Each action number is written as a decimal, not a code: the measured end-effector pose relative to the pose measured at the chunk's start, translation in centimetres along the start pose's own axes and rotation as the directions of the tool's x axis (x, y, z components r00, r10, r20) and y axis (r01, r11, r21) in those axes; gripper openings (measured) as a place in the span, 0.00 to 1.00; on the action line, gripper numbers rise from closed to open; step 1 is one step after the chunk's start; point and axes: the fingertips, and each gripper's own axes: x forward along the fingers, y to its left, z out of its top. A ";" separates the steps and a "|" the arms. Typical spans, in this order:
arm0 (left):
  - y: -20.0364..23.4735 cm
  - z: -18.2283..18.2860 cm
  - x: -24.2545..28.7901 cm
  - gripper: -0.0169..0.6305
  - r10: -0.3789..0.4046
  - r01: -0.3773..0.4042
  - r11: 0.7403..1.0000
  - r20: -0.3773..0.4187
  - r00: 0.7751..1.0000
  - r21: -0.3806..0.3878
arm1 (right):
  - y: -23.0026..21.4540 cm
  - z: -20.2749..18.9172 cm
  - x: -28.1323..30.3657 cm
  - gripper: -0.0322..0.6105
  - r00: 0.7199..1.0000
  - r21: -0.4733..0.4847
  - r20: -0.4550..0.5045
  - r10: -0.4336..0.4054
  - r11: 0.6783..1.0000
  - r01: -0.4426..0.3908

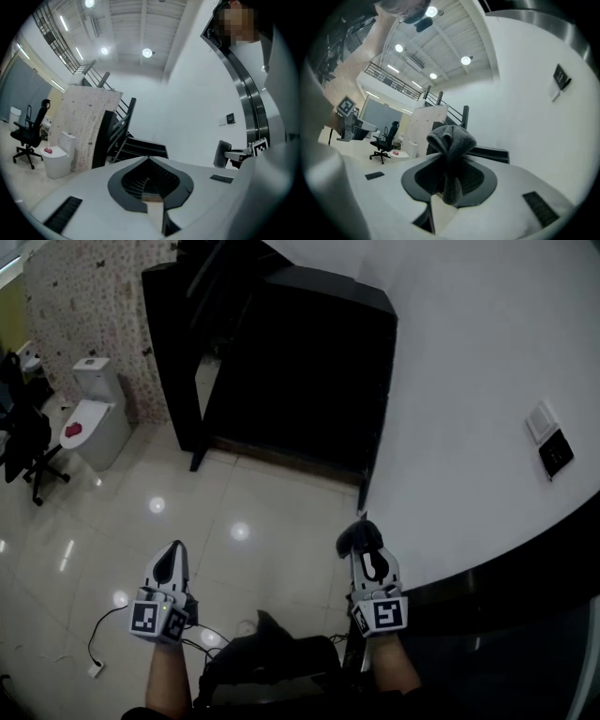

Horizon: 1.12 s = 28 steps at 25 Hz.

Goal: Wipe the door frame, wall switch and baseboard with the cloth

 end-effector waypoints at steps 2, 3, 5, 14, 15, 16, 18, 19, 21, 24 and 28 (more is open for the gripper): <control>4.0 1.2 -1.0 0.01 0.068 -0.069 0.997 0.022 0.997 0.016 | 2.8 0.9 4.2 0.18 0.998 -0.024 0.011 0.065 0.998 -0.064; 5.9 1.3 -1.6 0.01 0.107 -0.107 0.994 0.026 0.994 0.009 | 4.2 1.3 6.2 0.18 0.995 -0.041 0.012 0.100 0.994 -0.099; 9.1 0.7 -2.6 0.01 0.180 -0.180 0.983 0.019 0.983 -0.036 | 6.7 1.7 9.7 0.18 0.985 -0.070 0.012 0.171 0.983 -0.170; 15.0 0.0 5.1 0.01 0.264 -0.264 0.964 0.000 0.965 -0.022 | 7.5 -0.7 24.8 0.18 0.963 -0.029 0.009 0.268 0.963 -0.268; 15.8 0.0 7.1 0.01 0.268 -0.268 0.963 0.006 0.963 -0.010 | 6.6 -1.1 27.1 0.18 0.964 -0.021 0.019 0.265 0.964 -0.264; 16.6 0.1 9.3 0.01 0.273 -0.273 0.962 0.012 0.962 0.002 | 5.7 -1.6 29.6 0.18 0.964 -0.014 0.030 0.264 0.964 -0.264; 18.1 0.4 14.1 0.01 0.287 -0.287 0.957 0.018 0.958 0.030 | 3.3 -2.0 34.4 0.18 0.964 -0.007 0.042 0.262 0.965 -0.262; 18.4 0.6 16.6 0.01 0.289 -0.290 0.956 0.021 0.957 0.040 | 1.6 -1.8 36.5 0.18 0.965 -0.010 0.047 0.259 0.966 -0.259; 17.7 1.4 22.3 0.01 0.266 -0.267 0.962 0.035 0.963 0.050 | -2.7 -0.5 39.6 0.18 0.968 -0.030 0.068 0.241 0.971 -0.239; 14.4 2.6 32.1 0.01 0.160 -0.164 0.983 0.056 0.985 0.076 | -10.7 1.6 43.0 0.18 0.980 -0.044 0.113 0.162 0.986 -0.158; 9.3 1.4 43.5 0.01 -0.024 0.023 0.995 0.007 1.000 0.093 | -19.8 1.3 42.6 0.18 0.991 0.009 0.132 -0.029 1.000 0.028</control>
